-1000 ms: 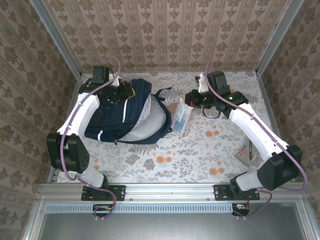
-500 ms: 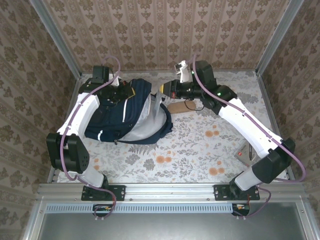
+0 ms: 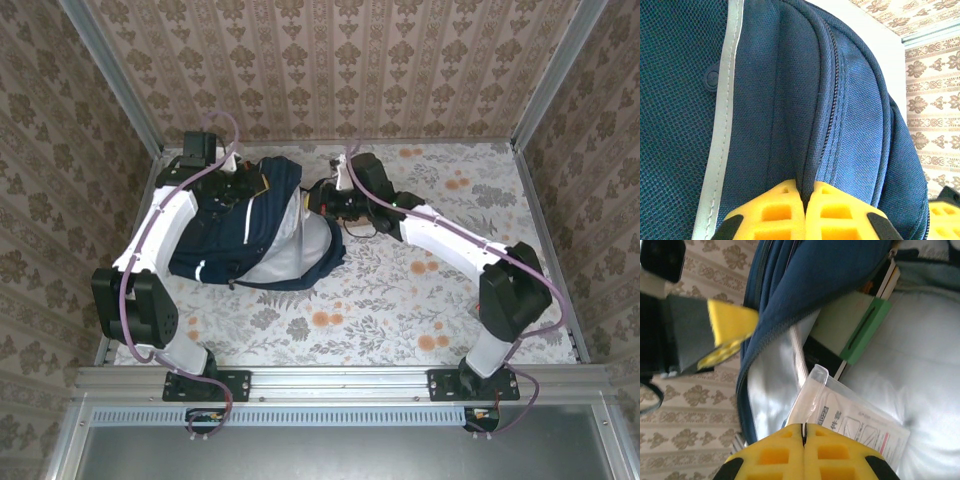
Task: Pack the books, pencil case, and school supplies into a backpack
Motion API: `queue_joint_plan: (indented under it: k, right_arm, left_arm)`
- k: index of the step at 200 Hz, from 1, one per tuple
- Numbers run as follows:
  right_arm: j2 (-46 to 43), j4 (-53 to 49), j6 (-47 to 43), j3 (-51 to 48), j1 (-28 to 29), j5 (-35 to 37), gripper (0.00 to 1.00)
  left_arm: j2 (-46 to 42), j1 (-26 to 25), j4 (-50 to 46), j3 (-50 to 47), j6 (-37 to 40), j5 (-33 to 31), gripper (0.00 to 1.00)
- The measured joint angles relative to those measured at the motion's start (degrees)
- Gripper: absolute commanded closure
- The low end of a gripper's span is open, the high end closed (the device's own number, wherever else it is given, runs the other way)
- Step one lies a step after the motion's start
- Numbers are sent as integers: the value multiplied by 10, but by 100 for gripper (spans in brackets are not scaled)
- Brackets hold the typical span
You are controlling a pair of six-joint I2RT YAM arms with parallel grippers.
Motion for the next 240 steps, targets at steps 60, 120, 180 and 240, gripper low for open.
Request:
queue_joint_plan:
  k: [60,120,180,240]
  right_arm:
    - [66,-24,2,58,-10,58,45]
    - [76,-87,2,60,-11,85,34]
    - [95,-125,36,60,-23,106,34]
    - [132,-157,64,67,-58,126,39]
  left_arm:
    - [-13,0,-2,-5,0,-7,100]
    - [-16,4,-4,-5,0,-8,100]
    - [-16,4,-4,-5,0,-8,100]
    - [-16,4,-4,-5,0,-8,100]
